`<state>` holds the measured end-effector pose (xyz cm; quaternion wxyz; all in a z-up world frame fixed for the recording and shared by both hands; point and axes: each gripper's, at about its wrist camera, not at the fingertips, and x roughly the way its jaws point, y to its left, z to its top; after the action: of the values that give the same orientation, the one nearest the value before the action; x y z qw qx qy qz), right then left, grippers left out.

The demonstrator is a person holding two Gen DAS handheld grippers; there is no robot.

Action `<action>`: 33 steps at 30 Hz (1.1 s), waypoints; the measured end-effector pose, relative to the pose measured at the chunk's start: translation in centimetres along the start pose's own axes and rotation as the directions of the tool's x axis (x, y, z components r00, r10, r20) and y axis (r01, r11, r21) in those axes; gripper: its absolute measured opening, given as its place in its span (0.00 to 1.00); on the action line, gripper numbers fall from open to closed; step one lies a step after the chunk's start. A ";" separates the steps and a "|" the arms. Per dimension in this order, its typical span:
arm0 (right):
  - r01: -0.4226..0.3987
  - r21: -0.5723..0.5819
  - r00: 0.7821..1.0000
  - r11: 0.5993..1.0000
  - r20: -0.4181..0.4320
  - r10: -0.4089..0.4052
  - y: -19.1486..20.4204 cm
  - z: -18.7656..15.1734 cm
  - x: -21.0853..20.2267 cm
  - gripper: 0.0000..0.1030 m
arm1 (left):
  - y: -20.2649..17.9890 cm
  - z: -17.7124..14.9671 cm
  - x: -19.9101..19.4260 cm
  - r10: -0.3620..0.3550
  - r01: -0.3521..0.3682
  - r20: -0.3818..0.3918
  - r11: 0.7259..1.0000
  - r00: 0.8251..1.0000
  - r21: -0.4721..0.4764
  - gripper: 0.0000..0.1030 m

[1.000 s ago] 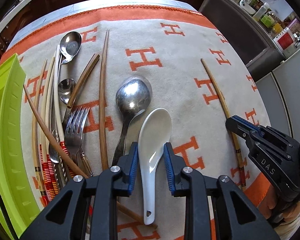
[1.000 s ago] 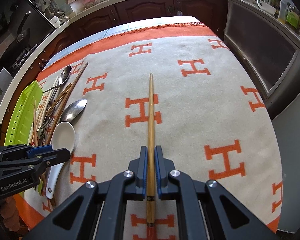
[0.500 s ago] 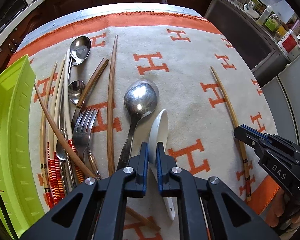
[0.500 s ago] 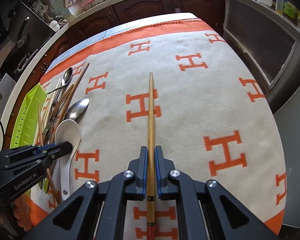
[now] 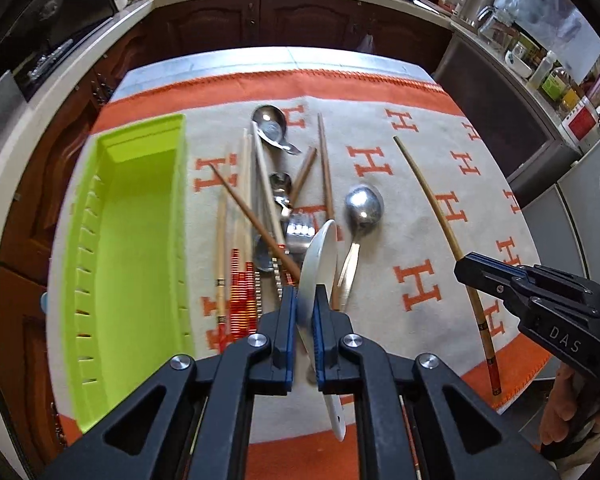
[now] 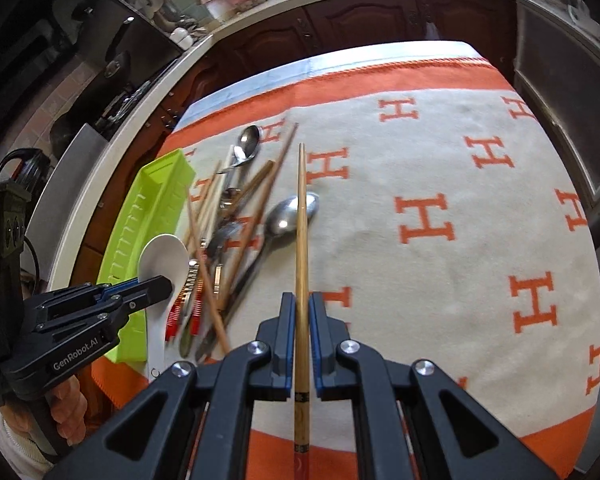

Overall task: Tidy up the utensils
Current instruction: 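Lower the white spoon into the green tray with the left tool while the right tool drops the chopstick in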

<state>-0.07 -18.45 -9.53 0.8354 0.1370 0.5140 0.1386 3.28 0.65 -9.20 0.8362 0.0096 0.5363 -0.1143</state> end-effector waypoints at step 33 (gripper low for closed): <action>-0.207 -0.030 0.968 0.978 -0.149 0.200 19.4 3.7 11.6 0.07 | 13.7 -0.8 0.5 0.245 -0.242 0.015 0.964 0.969 -0.107 0.08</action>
<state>6.50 3.46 -10.28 0.7799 0.1594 0.5535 0.2449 5.51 14.01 -11.48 0.8508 0.0303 0.5243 0.0174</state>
